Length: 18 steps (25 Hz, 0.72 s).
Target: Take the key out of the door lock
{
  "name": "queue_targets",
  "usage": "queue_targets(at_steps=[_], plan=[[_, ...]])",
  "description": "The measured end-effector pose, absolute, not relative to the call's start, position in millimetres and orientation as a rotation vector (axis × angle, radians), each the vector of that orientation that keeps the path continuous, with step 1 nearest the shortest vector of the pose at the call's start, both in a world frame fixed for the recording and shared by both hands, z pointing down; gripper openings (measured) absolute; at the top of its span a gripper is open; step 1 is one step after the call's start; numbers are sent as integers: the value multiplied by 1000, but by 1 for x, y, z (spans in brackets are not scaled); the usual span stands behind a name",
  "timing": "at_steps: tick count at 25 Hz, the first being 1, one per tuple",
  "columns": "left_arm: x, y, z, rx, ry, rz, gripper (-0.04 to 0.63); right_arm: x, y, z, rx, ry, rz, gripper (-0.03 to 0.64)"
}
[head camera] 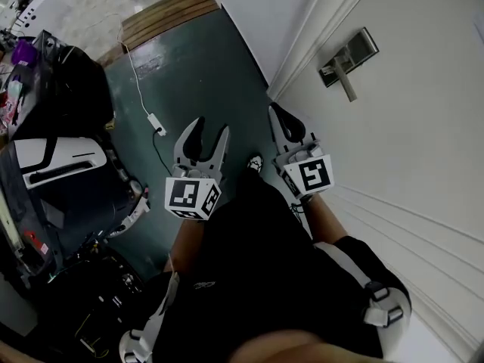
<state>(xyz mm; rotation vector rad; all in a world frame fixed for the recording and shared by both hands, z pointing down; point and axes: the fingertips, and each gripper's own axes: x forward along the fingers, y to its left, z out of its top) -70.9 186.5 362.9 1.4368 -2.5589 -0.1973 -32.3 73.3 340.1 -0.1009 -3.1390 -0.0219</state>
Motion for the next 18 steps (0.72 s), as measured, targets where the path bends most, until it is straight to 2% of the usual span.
queue_targets(at_steps=[8, 18], plan=[[-100, 104, 378, 1546, -2419, -166, 209, -51, 11, 354, -9, -3103, 56, 8], [-103, 37, 385, 1673, -2274, -172, 209, -47, -36, 353, 138, -3106, 72, 8]])
